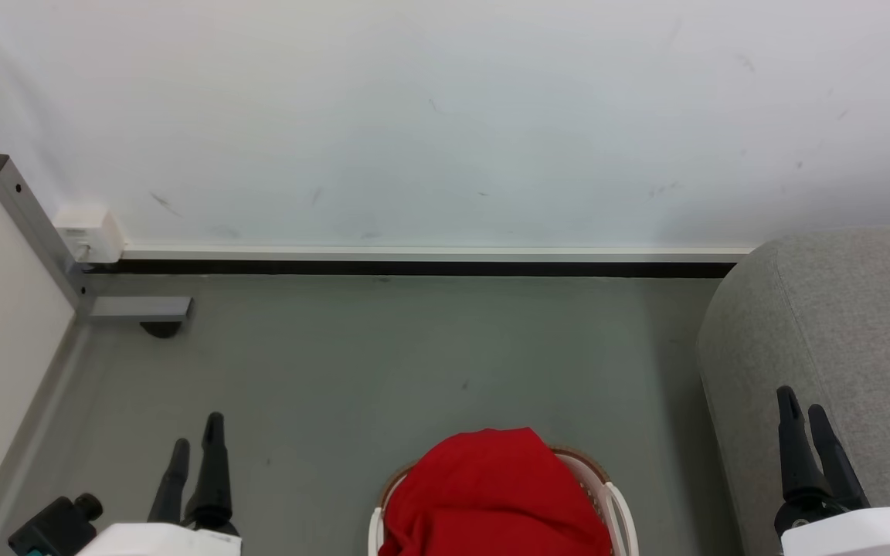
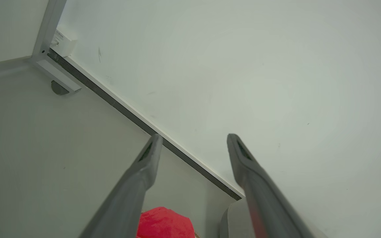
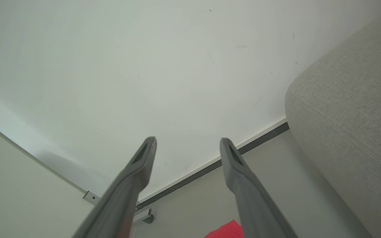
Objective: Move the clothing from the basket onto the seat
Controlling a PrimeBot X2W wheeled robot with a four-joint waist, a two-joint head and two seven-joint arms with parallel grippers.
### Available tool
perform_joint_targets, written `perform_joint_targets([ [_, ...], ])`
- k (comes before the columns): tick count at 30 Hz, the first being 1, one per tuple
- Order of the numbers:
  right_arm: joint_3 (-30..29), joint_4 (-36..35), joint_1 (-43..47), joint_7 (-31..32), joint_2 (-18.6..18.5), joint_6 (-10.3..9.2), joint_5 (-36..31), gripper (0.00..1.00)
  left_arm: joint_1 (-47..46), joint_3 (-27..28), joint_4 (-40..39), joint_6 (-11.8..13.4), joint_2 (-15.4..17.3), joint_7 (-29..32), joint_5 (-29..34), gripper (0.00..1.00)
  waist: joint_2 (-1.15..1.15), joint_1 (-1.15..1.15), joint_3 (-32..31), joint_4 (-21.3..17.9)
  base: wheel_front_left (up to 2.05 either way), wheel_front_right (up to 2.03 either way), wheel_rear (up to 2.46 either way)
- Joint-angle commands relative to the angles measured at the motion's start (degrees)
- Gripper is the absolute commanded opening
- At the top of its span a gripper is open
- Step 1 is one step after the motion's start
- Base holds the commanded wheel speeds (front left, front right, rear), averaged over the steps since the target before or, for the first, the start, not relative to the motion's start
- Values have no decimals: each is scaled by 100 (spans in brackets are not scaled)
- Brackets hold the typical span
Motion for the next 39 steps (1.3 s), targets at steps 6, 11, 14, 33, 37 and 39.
perform_joint_targets([
  [6,2,-60,-2,-159,-21,-5,-578,100,28,-74,-89,98,104,-160,629,100,0,0,-20,-22,0,0,0],
  [11,27,26,15,-250,-8,-5,-925,100,55,-122,-94,161,140,-247,977,100,0,0,-37,-42,0,0,0],
  [14,58,90,14,-299,-3,-6,-1100,100,66,-146,-95,196,160,-294,1185,100,0,0,-43,-54,0,0,0],
  [33,201,156,-38,-582,-8,-7,-2088,100,135,-215,-149,295,194,-585,2307,100,0,0,-30,-114,0,0,0],
  [37,218,127,-41,-636,-9,-8,-2278,100,151,-220,-207,330,187,-632,2511,100,0,0,-27,-123,0,0,0],
  [39,221,104,-42,-667,-11,-8,-2370,100,161,-216,-234,336,175,-668,2608,100,0,0,-26,-130,0,0,0],
])
